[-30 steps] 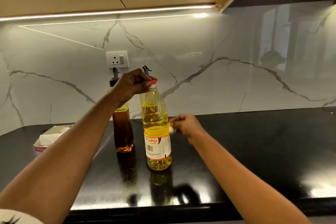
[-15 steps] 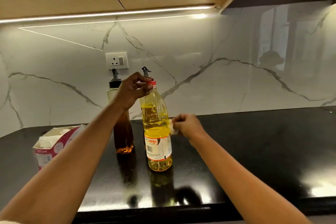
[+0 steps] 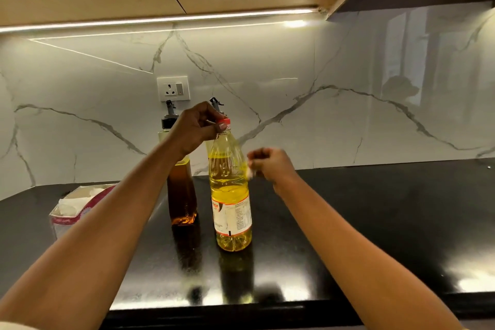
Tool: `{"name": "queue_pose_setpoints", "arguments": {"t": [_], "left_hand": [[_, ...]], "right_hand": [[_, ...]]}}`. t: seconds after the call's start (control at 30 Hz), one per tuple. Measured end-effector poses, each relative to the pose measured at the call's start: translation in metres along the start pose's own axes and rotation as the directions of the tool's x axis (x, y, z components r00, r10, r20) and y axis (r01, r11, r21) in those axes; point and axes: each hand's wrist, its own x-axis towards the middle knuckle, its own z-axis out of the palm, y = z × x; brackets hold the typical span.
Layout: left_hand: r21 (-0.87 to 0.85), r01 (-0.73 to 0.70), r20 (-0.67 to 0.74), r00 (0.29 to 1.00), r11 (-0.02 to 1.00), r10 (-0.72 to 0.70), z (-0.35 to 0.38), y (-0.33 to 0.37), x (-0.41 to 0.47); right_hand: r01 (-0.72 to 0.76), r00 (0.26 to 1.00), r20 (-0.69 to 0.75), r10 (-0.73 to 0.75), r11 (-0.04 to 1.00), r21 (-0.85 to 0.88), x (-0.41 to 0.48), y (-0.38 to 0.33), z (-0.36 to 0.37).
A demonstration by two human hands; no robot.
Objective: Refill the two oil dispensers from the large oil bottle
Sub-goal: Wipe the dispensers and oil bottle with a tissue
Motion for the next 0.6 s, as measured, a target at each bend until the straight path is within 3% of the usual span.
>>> {"name": "queue_pose_setpoints", "arguments": {"t": [0.13, 0.27, 0.43, 0.6], "left_hand": [[0.009, 0.019, 0.089, 0.996, 1.000, -0.019, -0.001, -0.002, -0.001], [0.128, -0.028, 0.062, 0.998, 0.991, 0.020, -0.001, 0.000, -0.003], [0.096, 0.000, 0.107, 0.994, 0.995, -0.011, 0.001, 0.006, -0.002], [0.120, 0.009, 0.121, 0.992, 0.993, -0.023, -0.001, 0.007, 0.000]], "right_hand": [[0.201, 0.979, -0.029, -0.201, 0.980, 0.009, 0.015, -0.055, 0.011], [0.192, 0.977, -0.068, -0.200, 0.975, -0.115, 0.016, -0.051, 0.014], [-0.083, 0.997, -0.008, 0.083, 0.972, -0.220, -0.014, 0.042, 0.002], [-0.321, 0.944, 0.001, 0.330, 0.920, -0.225, -0.050, 0.111, 0.007]]}}
